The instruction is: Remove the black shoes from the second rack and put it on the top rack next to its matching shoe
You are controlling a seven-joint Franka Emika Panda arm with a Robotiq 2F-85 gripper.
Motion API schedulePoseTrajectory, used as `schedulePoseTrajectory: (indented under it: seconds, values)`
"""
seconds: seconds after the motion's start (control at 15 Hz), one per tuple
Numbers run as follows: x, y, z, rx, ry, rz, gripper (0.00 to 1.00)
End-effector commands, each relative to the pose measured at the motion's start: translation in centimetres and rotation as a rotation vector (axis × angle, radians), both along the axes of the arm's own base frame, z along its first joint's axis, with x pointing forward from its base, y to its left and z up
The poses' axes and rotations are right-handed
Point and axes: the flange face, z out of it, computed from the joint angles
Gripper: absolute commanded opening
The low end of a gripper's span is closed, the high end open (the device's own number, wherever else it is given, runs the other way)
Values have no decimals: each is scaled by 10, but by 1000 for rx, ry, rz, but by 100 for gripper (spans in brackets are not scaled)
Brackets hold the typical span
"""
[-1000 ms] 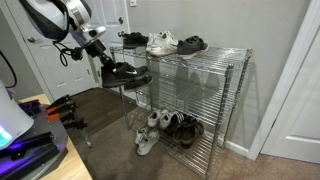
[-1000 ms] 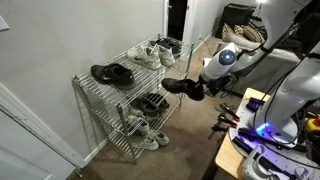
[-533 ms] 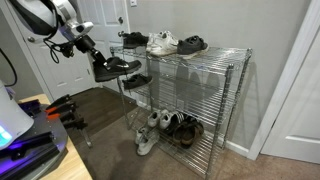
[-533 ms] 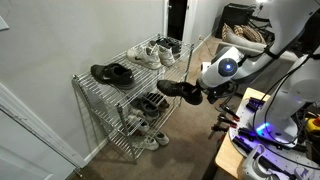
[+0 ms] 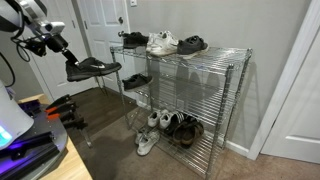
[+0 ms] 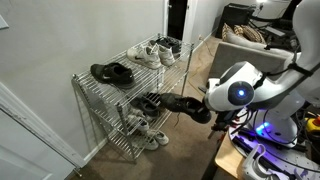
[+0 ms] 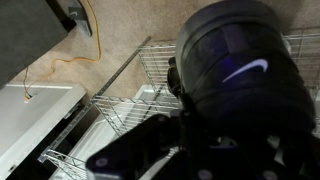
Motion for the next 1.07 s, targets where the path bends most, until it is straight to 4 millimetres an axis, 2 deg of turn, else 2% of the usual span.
schedulePoseTrajectory:
  seconds: [0.0,0.07,0.13,0.2,0.27,0.33,0.4,0.47,0.53,0.67,1.0]
  values:
    - [-66,27,15,5,-18,22,6]
    - [-82,50,21,17,-21,30,6]
    - [-106,58,24,20,-47,33,5]
    - [-132,48,26,27,-96,20,5]
    - [-154,54,29,35,-119,11,5]
    - [-83,46,48,12,-151,6,5]
    - [-91,51,55,9,-206,13,6]
    - [-79,47,63,15,-252,8,6]
    - [-107,60,43,20,-162,39,11]
    - [-80,50,56,22,-211,-2,11]
    - [-77,49,57,21,-216,-7,11]
